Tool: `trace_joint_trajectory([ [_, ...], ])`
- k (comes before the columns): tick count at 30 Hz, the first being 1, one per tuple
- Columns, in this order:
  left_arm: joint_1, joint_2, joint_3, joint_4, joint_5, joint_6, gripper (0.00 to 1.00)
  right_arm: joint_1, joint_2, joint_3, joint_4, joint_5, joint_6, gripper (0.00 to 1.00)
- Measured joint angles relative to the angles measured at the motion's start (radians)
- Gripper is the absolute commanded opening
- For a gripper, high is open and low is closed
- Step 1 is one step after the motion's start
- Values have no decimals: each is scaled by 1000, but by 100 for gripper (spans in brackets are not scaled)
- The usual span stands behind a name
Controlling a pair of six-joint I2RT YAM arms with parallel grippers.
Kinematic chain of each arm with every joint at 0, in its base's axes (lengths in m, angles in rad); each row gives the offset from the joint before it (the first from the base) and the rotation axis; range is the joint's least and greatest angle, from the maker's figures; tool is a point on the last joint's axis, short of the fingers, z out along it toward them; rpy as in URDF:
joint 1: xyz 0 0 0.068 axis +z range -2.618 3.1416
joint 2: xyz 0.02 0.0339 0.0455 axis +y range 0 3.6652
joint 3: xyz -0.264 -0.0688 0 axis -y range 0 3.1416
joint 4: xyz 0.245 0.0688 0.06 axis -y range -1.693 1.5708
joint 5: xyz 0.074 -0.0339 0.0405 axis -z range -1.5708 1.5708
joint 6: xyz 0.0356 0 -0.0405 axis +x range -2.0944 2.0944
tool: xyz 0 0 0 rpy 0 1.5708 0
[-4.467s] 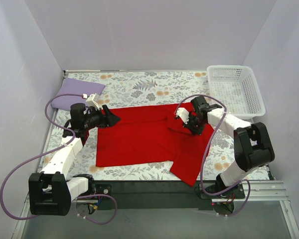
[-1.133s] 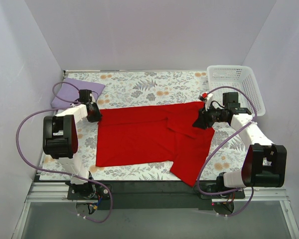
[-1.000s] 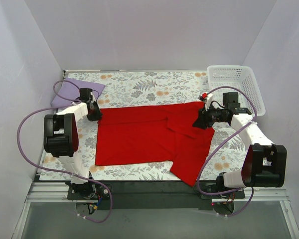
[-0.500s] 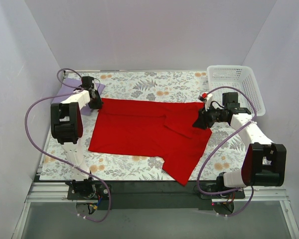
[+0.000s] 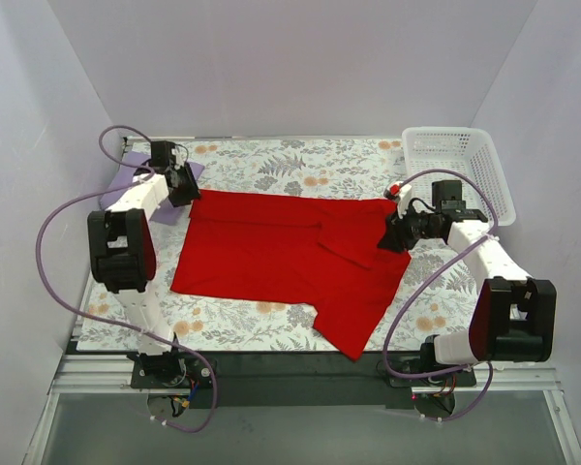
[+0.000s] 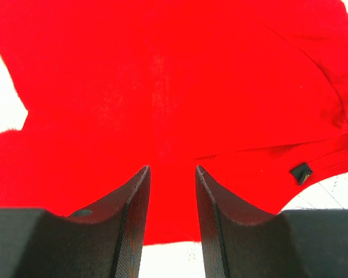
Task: Fold and stack the t-shirts
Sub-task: Fold the tshirt
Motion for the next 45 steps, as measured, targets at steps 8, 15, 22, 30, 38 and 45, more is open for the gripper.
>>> trace_joint_trajectory([
  [8,2,-584,-261,100,16,-43,65,58,-51,-1,-213,-17,-304,52],
  [15,38,-1033,-617,34,30,-253,73,332,-257,-217,-359,-15,-658,85],
  [22,39,-1306,-814,-150,167,-473,73,513,-442,-359,-380,-48,-783,96],
  [30,39,-1365,-830,-301,212,-589,74,634,-467,-397,-312,-7,-750,95],
  [38,39,-1289,-830,-463,90,-703,68,650,-449,-400,-257,36,-705,90],
  [45,39,-1188,-837,-482,-27,-754,58,650,-438,-400,-234,64,-675,88],
])
